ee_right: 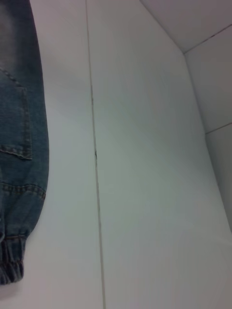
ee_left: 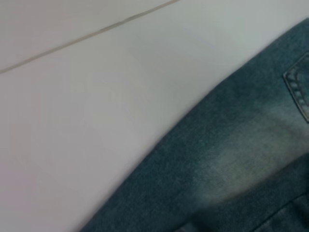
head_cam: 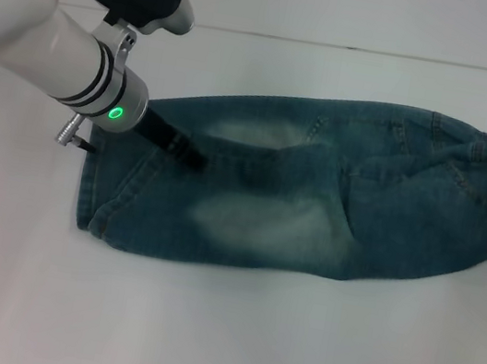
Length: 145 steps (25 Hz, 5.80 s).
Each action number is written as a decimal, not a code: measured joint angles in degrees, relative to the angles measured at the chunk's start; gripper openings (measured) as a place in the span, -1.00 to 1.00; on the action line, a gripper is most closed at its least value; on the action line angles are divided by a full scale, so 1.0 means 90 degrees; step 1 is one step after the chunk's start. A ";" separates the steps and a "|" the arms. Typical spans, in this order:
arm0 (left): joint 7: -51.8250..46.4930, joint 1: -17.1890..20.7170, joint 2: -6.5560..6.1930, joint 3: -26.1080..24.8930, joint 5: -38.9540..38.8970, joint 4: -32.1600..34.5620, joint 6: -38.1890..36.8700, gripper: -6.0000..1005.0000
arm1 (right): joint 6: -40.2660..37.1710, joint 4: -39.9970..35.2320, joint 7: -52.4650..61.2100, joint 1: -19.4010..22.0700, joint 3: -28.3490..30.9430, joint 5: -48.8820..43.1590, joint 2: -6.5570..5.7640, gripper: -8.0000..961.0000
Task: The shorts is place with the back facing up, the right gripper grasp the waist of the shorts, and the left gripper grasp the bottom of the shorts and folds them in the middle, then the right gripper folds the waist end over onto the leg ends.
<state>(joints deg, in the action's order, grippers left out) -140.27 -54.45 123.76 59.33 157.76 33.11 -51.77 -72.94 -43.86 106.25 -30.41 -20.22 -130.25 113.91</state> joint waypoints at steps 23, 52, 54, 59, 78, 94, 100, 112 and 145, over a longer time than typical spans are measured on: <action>-0.0154 0.0014 -0.0037 0.0013 -0.0001 0.0076 -0.0059 -0.76 | 0.0000 0.0000 0.0000 -0.0009 -0.0035 0.0000 0.0025 -0.82; -0.1057 0.0697 -0.0336 -0.0325 0.0664 0.0887 -0.0342 -0.90 | -0.0121 0.0253 0.0035 -0.0413 -0.0554 0.0072 0.0083 -0.81; -0.1058 0.0701 -0.0364 -0.0325 0.0664 0.0896 -0.0336 -0.90 | -0.0048 0.0263 0.0061 -0.0437 -0.0576 0.0065 0.0088 -0.81; -0.1065 0.0710 -0.0385 -0.0328 0.0664 0.1044 -0.0307 -0.89 | 0.0239 0.0376 0.0180 -0.0481 -0.0689 0.0048 0.0033 -0.81; -0.1134 0.0467 -0.0361 -0.0254 0.0664 0.1080 0.0117 -0.90 | 0.1489 0.0498 0.0298 -0.0724 -0.1471 -0.0082 0.0014 -0.80; -0.1142 0.0584 -0.0060 -0.0093 0.0664 0.0881 0.0817 -0.90 | 0.2262 0.0831 0.0304 -0.0876 -0.2027 -0.0255 0.0059 -0.72; -0.1219 0.0576 0.0015 -0.0085 0.0663 0.0777 0.1111 -0.90 | 0.2463 0.0754 0.0451 -0.0819 -0.2031 -0.0255 0.0105 -0.48; -0.1382 0.0576 0.0011 -0.0005 0.0662 0.0779 0.1163 0.12 | 0.2593 0.0601 0.0500 -0.0789 -0.2003 -0.0204 0.0149 0.44; -0.1263 0.0595 -0.0032 0.0259 0.0664 0.0754 0.0861 0.86 | 0.1985 -0.0275 0.1380 -0.0272 -0.1991 -0.0198 0.0377 0.95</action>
<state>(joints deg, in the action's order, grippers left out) -151.64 -49.10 123.48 61.66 163.74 39.90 -44.02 -55.08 -46.33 118.67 -32.86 -38.13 -132.03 117.30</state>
